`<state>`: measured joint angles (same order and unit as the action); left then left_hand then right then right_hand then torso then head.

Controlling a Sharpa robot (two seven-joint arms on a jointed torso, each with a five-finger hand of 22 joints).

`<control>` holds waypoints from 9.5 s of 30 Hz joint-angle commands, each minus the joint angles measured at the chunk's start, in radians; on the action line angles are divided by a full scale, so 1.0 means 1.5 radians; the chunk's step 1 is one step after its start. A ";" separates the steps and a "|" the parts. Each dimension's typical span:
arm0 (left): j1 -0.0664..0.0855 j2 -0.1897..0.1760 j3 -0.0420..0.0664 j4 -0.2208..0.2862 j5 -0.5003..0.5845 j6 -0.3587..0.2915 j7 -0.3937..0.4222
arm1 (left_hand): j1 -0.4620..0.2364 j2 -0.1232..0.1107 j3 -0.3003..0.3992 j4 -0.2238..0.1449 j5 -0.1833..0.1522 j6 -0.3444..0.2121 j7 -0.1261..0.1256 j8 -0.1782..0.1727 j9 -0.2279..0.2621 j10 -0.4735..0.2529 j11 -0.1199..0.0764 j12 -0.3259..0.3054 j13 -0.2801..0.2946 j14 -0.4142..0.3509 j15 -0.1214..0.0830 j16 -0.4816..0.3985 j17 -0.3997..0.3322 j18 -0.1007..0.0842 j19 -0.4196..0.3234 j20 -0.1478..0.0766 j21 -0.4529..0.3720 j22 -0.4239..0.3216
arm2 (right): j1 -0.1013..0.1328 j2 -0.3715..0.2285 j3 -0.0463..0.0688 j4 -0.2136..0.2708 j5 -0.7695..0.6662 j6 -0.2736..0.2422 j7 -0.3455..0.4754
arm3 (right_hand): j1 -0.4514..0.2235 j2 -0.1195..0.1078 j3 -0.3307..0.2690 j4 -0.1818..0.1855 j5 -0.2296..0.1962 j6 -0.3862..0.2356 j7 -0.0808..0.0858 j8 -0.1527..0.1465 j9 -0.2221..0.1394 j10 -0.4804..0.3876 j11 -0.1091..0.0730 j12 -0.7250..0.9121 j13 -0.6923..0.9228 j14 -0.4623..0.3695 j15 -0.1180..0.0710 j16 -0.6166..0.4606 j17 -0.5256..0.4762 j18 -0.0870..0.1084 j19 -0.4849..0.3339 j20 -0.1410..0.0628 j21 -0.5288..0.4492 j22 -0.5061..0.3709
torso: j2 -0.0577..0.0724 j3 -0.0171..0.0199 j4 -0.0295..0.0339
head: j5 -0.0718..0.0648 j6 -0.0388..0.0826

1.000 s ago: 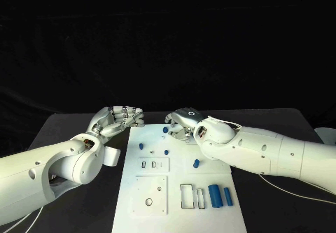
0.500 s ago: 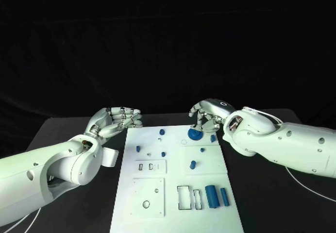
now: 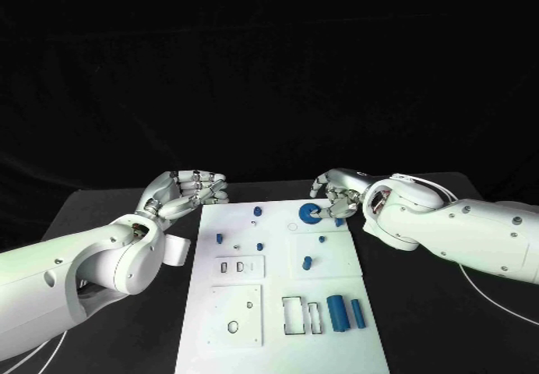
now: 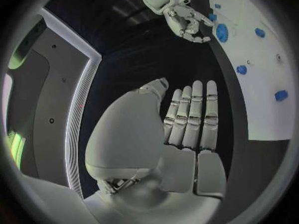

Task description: Assemble the parts on the task board

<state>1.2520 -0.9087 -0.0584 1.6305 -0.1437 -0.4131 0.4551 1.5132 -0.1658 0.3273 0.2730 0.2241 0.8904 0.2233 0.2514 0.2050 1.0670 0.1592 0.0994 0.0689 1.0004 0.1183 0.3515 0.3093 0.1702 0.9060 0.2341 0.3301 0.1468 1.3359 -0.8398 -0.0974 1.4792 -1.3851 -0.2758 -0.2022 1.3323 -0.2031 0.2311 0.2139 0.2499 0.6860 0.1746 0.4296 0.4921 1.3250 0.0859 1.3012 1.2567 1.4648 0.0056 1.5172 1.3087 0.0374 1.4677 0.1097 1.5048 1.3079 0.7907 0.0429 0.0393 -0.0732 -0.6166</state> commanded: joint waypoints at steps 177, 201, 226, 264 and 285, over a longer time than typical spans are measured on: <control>0.001 -0.002 0.000 -0.007 0.007 0.024 -0.014 | 0.006 -0.005 0.015 -0.006 -0.003 -0.010 0.004 -0.007 0.003 -0.002 0.008 -0.011 0.000 -0.014 0.004 -0.004 0.006 0.006 -0.007 0.000 0.002 0.000 | -0.066 0.159 -0.014 -0.039 -0.197 -0.138 -0.047 | -0.195 0.038 0.047 0.048 0.096 0.090 -0.005 -0.105 -0.024 0.079 0.000 0.100 0.116 0.066 0.006 0.029 0.153 -0.025 0.069 0.008 0.044 0.175 | 0.001 0.0007 -0.0037 | 0.015 -0.010; 0.001 -0.008 0.000 -0.010 0.002 0.039 -0.007 | 0.019 -0.009 0.027 -0.020 -0.002 -0.010 0.002 -0.008 0.006 0.000 0.007 -0.015 0.000 -0.017 0.004 -0.005 0.010 0.007 -0.011 0.001 0.005 0.001 | -0.017 -0.114 -0.007 0.050 0.167 -0.045 0.210 | 0.010 -0.010 0.113 -0.077 0.000 0.075 -0.005 -0.144 -0.022 0.079 -0.004 0.098 0.117 0.071 0.001 0.036 0.175 -0.025 0.069 0.001 0.044 0.175 | -0.006 -0.0009 -0.0218 | 0.005 -0.012; 0.001 -0.009 0.000 -0.011 0.000 0.038 -0.007 | 0.019 -0.010 0.028 -0.021 -0.003 -0.010 0.002 -0.008 0.006 0.001 0.007 -0.016 0.000 -0.017 0.004 -0.006 0.011 0.007 -0.012 0.001 0.005 0.002 | -0.056 -0.088 -0.008 -0.024 0.113 -0.054 0.176 | 0.002 -0.012 0.113 -0.076 -0.017 0.065 0.004 -0.158 -0.023 0.075 0.006 0.094 0.113 0.071 0.011 0.036 0.175 -0.025 0.069 0.010 0.044 0.175 | -0.006 -0.0010 -0.0201 | 0.007 -0.020; 0.001 -0.011 0.000 -0.012 -0.002 0.035 -0.012 | 0.022 -0.011 0.033 -0.026 -0.002 -0.009 0.003 -0.008 0.007 0.002 0.008 -0.018 0.000 -0.019 0.004 -0.007 0.012 0.007 -0.013 0.000 0.007 0.002 | -0.068 -0.053 -0.008 -0.045 0.101 -0.054 0.159 | 0.000 0.018 0.160 -0.078 -0.049 0.153 -0.012 -0.135 -0.011 0.094 -0.007 0.111 0.131 0.071 0.001 0.036 0.175 -0.025 0.069 0.004 0.044 0.175 | -0.006 -0.0007 -0.0198 | 0.010 -0.026; 0.001 -0.008 0.000 -0.018 -0.002 0.036 -0.014 | 0.022 -0.011 0.035 -0.026 -0.002 -0.009 0.003 -0.008 0.008 0.002 0.008 -0.018 0.000 -0.019 0.004 -0.007 0.013 0.007 -0.013 0.000 0.008 0.003 | -0.058 -0.060 -0.007 0.051 0.087 -0.148 0.092 | -0.009 0.078 0.213 -0.089 -0.100 0.192 -0.040 -0.093 0.018 0.104 -0.033 0.115 0.138 0.071 -0.023 0.036 0.175 -0.025 0.069 -0.019 0.044 0.175 | -0.010 -0.0050 -0.0217 | 0.016 -0.027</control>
<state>1.2521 -0.9240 -0.0587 1.6031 -0.1431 -0.3728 0.4294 1.5382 -0.1829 0.3755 0.2358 0.2241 0.8795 0.2266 0.2436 0.2149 1.0669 0.1663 0.0762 0.0689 0.9790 0.1255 0.3438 0.3273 0.1702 0.8930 0.2326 0.3377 0.1495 1.2466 -0.9327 -0.1083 1.5392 -1.2126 -0.4705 0.0202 1.3121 -0.1035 0.5469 0.0811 0.0981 0.9600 0.1327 0.2593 0.4681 1.4632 0.0427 1.4789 1.3080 1.4666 -0.0184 1.5665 1.3077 0.0070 1.4661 0.0894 1.5662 1.3081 0.7782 0.0384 0.0086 -0.0526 -0.6557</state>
